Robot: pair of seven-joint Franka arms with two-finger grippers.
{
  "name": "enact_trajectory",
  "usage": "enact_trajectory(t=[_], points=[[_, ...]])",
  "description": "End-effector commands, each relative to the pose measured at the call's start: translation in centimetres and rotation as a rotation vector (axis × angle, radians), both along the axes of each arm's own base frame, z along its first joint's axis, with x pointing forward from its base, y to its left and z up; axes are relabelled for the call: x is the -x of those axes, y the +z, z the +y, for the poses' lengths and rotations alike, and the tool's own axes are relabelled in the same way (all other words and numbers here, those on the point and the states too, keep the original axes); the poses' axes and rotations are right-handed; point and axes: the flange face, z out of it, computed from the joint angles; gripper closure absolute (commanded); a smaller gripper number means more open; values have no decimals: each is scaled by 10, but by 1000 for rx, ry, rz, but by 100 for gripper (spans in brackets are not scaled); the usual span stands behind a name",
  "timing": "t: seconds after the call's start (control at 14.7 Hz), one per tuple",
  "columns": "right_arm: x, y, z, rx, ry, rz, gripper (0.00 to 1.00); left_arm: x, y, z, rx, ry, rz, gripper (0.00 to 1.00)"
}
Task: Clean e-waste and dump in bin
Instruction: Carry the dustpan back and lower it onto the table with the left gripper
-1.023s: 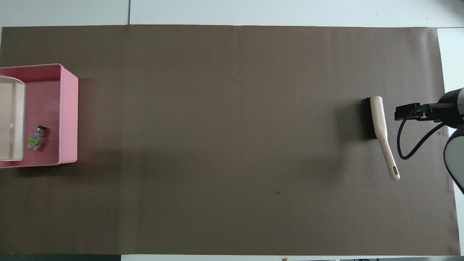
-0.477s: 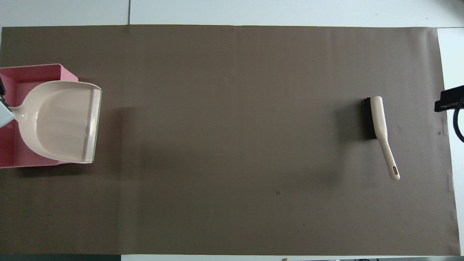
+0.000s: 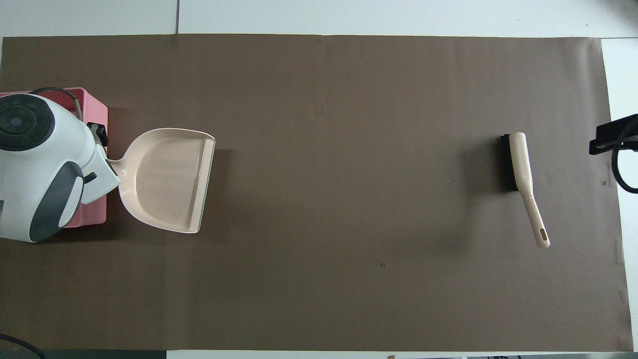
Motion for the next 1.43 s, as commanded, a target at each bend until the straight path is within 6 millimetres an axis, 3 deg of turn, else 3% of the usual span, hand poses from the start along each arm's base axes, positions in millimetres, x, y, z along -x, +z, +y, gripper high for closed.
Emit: enact_trajectory(t=[0.0,0.14,0.61,0.89,1.36], points=[[4,0,-4,-1,-23,8,0,0,-32,-11,36,-11,-4,100],[4,0,-6,3,-25,9,0,2,-52,-12,43,15,3,100],[7,-3,-3,6,22,21,0,22,-93,-27,75,-6,-5,100],[5,-1,-3,4,92,8,0,28,-98,-38,78,14,-10,100],[5,-8,0,0,103,12,0,30,-96,-36,57,92,7,100]])
